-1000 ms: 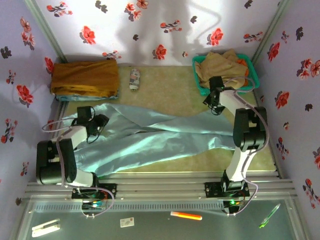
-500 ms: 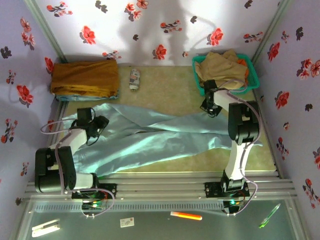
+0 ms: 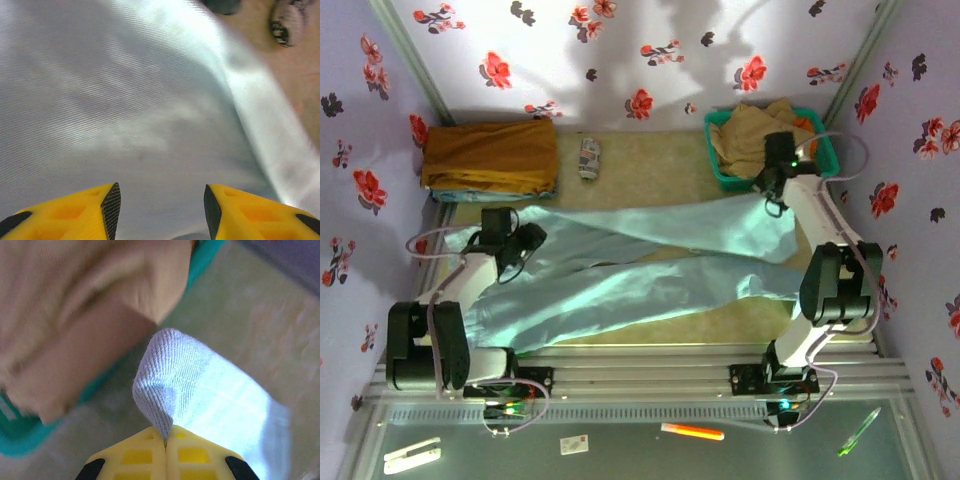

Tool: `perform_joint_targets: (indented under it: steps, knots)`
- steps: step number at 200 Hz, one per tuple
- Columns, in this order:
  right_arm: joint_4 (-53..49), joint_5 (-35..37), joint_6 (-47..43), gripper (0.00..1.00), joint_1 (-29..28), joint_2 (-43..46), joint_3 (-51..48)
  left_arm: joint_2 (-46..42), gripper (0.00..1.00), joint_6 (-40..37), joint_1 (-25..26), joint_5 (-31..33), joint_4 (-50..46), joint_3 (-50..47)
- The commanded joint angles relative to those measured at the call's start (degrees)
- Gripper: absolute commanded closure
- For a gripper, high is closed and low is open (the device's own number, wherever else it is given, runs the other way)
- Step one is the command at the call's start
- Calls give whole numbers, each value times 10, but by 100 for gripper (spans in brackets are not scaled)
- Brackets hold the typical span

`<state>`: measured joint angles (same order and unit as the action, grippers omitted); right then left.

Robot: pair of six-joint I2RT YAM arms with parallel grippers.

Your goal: Fold and stack the trousers

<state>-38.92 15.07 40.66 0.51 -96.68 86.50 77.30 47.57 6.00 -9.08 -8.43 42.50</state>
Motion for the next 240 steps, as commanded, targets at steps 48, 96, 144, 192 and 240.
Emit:
perform_joint_targets:
  steps: [48, 96, 144, 192, 240]
  knots:
    - [-56, -3, -3, 100, 37, -125, 106, 171, 45, -30, 79, 2, -25, 149]
    - [-64, 16, -19, 77, 30, -153, 144, 167, 30, -4, 98, 40, -23, 103]
    - [-99, 37, -64, 24, -9, -99, 183, 105, 21, 9, 95, 56, -46, 39]
    - [3, 5, -43, 16, -20, 77, -78, 43, 13, 48, 59, 96, -35, -43]
    - [183, -181, -35, 30, -46, 48, -231, 119, 15, 67, -1, 75, 25, -46]
